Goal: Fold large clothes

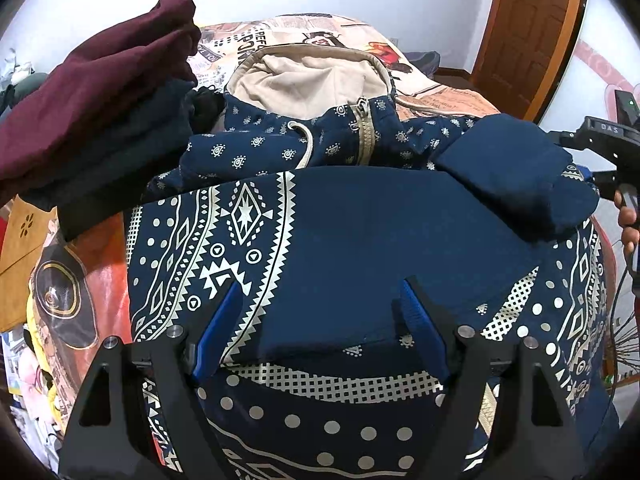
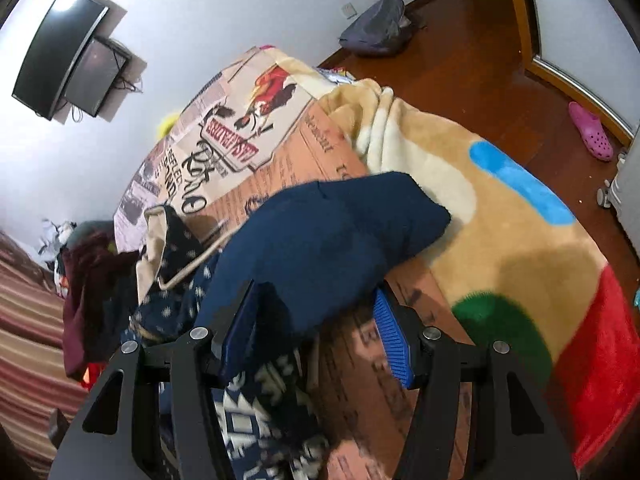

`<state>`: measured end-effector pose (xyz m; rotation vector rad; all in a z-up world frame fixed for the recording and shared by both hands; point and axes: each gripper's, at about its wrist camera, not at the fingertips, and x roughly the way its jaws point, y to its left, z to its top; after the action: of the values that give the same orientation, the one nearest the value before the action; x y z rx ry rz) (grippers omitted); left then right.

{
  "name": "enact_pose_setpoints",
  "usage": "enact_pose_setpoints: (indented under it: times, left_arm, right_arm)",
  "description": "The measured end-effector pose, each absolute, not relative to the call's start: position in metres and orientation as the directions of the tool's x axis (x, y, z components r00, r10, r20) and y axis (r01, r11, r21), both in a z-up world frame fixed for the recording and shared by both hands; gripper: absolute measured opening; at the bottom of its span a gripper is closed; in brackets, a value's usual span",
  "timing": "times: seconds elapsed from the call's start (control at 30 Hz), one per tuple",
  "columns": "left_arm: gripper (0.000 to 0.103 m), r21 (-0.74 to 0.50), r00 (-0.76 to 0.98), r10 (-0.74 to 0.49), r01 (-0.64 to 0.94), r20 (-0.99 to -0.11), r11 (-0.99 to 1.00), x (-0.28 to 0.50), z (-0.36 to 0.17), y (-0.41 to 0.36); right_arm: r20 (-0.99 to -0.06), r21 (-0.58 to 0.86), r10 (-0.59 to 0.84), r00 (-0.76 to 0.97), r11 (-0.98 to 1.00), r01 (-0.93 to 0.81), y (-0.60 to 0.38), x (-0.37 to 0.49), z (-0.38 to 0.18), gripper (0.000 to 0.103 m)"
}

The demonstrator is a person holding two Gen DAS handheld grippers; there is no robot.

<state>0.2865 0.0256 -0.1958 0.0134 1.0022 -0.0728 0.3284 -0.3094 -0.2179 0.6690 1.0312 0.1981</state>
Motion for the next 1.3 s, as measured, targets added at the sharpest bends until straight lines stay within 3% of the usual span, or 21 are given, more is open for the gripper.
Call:
enact_pose_setpoints:
  times: [0.03, 0.2, 0.53, 0.8, 1.03, 1.3]
  left_arm:
    - [0.079, -0.023, 0.536, -0.055, 0.065, -0.842, 0.998, 0.287, -0.196, 0.026]
    - [0.079, -0.039, 0.543, -0.061, 0.052, -0.838, 0.998, 0.286, -0.194, 0.033]
    - [0.079, -0.062, 0.597, -0.067, 0.029, -0.8, 0.998, 0.273, -0.173, 0.052]
    - [0.079, -0.081, 0.659, -0.047, -0.021, -0.751, 0.997, 0.252, -0.146, 0.086]
    - [0.083, -0.094, 0.682, -0.003, -0.097, -0.731, 0.991, 0.227, -0.139, 0.128]
    - [0.083, -0.079, 0.662, 0.019, -0.117, -0.749, 0.99, 0.219, -0.145, 0.142]
  right_arm:
    - [-0.731, 0.582, 0.439, 0.522, 0.801, 0.142, -0.308, 0.328, -0.215, 0.037]
    - [-0.75, 0.437, 0.34, 0.567, 0.899, 0.039, -0.287, 0.323, -0.19, 0.01]
    - [-0.626, 0.389, 0.437, 0.646, 0.893, -0.227, -0.231, 0.303, -0.098, 0.008]
    - [-0.564, 0.369, 0.596, 0.572, 0.801, -0.471, -0.134, 0.288, -0.052, 0.008]
    - [-0.652, 0.338, 0.646, 0.398, 0.716, -0.61, -0.038, 0.277, -0.085, 0.008]
    - [-0.728, 0.286, 0.574, 0.374, 0.751, -0.595, -0.039, 0.27, -0.116, 0.008]
